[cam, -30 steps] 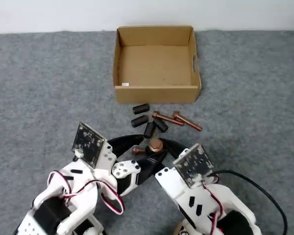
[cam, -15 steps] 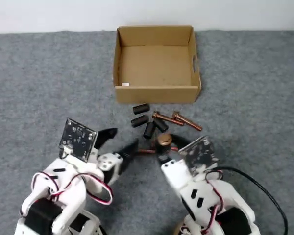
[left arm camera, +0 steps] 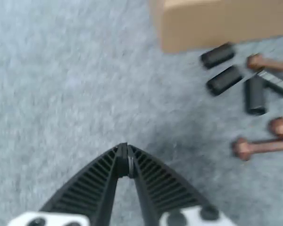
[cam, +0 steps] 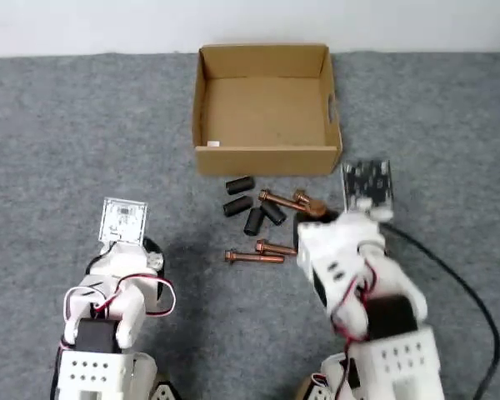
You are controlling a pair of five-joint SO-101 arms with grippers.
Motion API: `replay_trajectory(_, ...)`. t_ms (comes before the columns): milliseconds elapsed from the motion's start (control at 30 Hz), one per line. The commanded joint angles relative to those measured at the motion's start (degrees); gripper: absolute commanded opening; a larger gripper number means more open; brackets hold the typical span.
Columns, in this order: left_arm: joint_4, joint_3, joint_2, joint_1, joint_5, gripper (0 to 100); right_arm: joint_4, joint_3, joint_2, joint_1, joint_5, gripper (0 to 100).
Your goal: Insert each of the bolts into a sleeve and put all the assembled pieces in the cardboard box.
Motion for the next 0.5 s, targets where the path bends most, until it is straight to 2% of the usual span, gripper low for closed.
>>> replay_trajectory(0,-5.19,3.82,-0.44,-0.79,-0.70,0,-5.41,-10.29,11.12,2.07,-1.05,0.9)
replay_trajectory(233,-14.59,10.95,-0.44,-0.35,-0.44,0,-14.99,-23.30,30.64,3.74,-0.79,0.9)
replay_trajectory(467,-14.95,10.95,-0.44,-0.70,3.78,0,-24.22,-35.34,47.52,4.44,-0.70,0.9)
